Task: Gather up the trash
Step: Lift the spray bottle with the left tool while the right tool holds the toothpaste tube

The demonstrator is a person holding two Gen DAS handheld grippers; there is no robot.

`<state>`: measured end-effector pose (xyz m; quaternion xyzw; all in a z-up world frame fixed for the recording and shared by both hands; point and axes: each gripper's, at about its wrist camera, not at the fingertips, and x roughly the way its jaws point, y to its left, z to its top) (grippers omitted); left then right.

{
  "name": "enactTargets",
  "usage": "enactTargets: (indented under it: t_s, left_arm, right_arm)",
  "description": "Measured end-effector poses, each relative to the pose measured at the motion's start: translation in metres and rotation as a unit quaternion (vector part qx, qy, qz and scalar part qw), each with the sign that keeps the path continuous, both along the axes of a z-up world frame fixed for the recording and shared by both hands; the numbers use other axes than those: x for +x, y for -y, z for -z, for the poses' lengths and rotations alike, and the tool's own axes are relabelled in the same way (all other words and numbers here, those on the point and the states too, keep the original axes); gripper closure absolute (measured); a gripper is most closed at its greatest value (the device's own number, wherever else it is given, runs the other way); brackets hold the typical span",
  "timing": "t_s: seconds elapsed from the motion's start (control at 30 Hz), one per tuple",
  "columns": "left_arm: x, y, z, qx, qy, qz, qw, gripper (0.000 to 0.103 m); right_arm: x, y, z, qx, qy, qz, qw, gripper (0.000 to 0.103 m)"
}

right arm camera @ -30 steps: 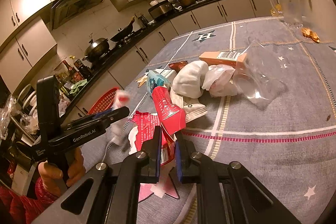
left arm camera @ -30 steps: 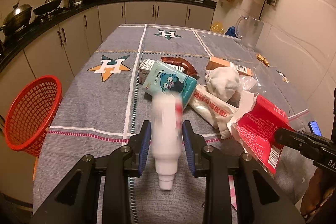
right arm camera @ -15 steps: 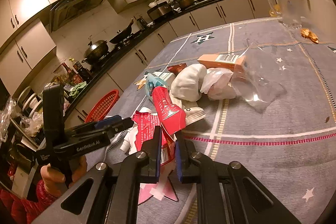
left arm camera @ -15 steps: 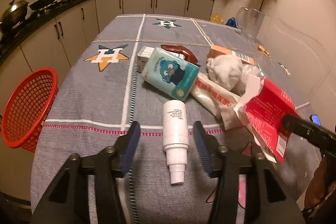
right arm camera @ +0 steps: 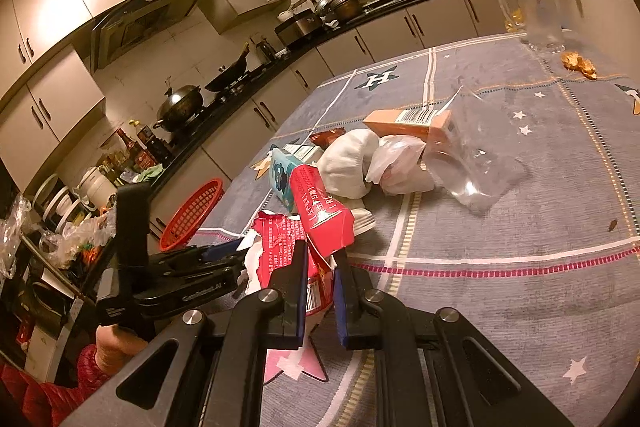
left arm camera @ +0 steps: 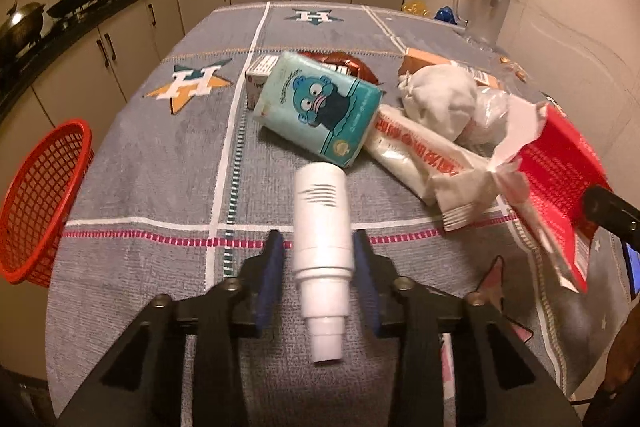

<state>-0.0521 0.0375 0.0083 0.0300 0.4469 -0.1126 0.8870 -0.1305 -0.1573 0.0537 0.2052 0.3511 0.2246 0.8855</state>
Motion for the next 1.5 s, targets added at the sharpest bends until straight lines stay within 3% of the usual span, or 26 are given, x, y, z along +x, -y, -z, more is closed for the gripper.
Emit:
enactTargets:
  t_s: [1.5]
  left_arm:
    - [-0.015,-0.037,-0.040,-0.050,0.047,-0.028,0.9973,0.074]
  right_arm:
    - [0.010,-0.016,-0.010,0.000,0.009,-0.014,1.000,0.090]
